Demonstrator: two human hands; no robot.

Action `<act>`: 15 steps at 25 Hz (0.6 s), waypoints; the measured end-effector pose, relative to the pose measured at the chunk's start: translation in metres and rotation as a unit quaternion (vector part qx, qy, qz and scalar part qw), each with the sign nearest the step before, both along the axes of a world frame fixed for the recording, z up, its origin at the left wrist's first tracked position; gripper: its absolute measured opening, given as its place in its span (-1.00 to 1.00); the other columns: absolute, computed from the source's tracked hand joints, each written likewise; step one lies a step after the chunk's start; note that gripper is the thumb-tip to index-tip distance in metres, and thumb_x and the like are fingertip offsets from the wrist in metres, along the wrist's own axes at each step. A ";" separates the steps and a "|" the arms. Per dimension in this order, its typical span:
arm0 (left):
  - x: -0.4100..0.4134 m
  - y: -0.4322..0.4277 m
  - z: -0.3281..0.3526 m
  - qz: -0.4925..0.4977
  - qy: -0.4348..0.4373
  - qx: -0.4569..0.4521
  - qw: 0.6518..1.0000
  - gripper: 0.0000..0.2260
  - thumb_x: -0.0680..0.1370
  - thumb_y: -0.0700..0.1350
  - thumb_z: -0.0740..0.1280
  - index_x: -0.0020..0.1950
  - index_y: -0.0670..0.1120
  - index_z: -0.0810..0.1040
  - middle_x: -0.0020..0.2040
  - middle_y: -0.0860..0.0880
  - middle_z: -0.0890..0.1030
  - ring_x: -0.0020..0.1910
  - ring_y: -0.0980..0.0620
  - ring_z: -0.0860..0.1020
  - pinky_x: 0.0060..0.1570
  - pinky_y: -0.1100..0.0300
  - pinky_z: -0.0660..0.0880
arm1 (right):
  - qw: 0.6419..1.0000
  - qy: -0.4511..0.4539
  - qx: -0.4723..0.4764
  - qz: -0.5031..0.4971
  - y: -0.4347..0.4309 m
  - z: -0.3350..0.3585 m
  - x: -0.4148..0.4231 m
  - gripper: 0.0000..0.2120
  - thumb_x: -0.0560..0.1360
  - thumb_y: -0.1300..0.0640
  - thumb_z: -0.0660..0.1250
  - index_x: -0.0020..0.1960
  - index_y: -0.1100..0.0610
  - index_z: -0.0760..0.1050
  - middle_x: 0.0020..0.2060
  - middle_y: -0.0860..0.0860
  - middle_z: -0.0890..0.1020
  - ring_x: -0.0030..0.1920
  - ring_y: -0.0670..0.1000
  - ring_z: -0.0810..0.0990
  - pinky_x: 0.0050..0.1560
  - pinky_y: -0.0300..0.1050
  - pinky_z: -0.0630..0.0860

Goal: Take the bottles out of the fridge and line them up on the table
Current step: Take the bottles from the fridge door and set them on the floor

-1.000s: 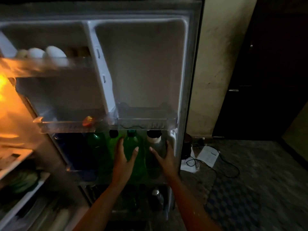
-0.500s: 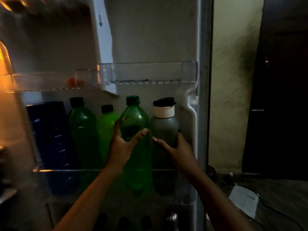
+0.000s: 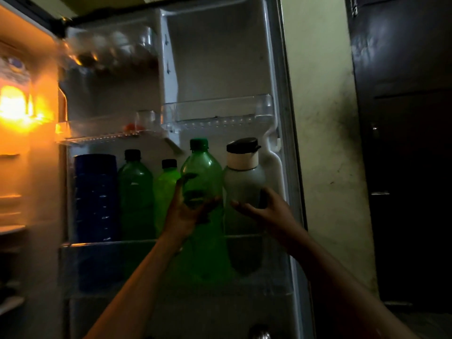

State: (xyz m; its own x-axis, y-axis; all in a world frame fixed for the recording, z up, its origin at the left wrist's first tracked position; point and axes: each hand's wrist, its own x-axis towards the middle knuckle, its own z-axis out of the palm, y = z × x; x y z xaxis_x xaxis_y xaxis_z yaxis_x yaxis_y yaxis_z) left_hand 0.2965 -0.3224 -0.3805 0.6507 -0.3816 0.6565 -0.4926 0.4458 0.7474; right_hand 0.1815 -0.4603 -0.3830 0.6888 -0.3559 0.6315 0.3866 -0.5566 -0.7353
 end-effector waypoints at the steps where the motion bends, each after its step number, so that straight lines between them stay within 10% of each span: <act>1: 0.000 -0.001 -0.002 0.009 0.008 -0.002 1.000 -0.25 -0.11 0.21 0.59 0.00 0.30 0.37 0.06 -0.15 0.55 -0.01 -0.18 0.58 -0.07 -0.17 0.56 | 1.000 -0.012 0.008 0.013 0.001 -0.001 -0.002 -0.47 0.36 0.02 0.44 0.27 0.07 0.37 0.23 0.03 0.51 0.24 0.04 0.50 0.21 0.02 0.52; 7: -0.015 0.000 -0.002 0.121 -0.079 0.007 0.990 -0.20 0.30 -0.25 0.49 0.42 0.00 0.15 0.06 -0.01 0.53 0.08 -0.10 0.52 -0.02 0.06 0.50 | 0.995 -0.082 0.040 0.033 0.024 0.009 -0.018 -0.55 0.42 0.09 0.39 0.27 0.01 0.35 0.13 -0.05 0.50 0.14 -0.05 0.53 0.01 -0.26 0.51; 15: -0.041 0.019 0.032 0.125 -0.079 -0.057 0.987 0.02 0.10 0.14 0.54 0.44 -0.08 0.15 0.22 -0.22 0.50 0.20 -0.23 0.49 0.19 -0.16 0.46 | 0.994 -0.087 -0.011 0.061 0.038 0.057 -0.038 -0.53 0.38 0.00 0.38 0.25 -0.06 0.35 0.16 -0.04 0.54 0.11 -0.13 0.54 0.06 -0.18 0.53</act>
State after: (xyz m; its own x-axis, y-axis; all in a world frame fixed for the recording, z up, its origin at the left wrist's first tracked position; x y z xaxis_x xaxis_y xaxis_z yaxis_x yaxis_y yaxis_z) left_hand 0.2552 -0.3030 -0.3483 0.6019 -0.1398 0.7863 -0.7037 0.3727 0.6049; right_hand 0.1431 -0.4224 -0.3259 0.6058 -0.2610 0.7516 0.5718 -0.5140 -0.6394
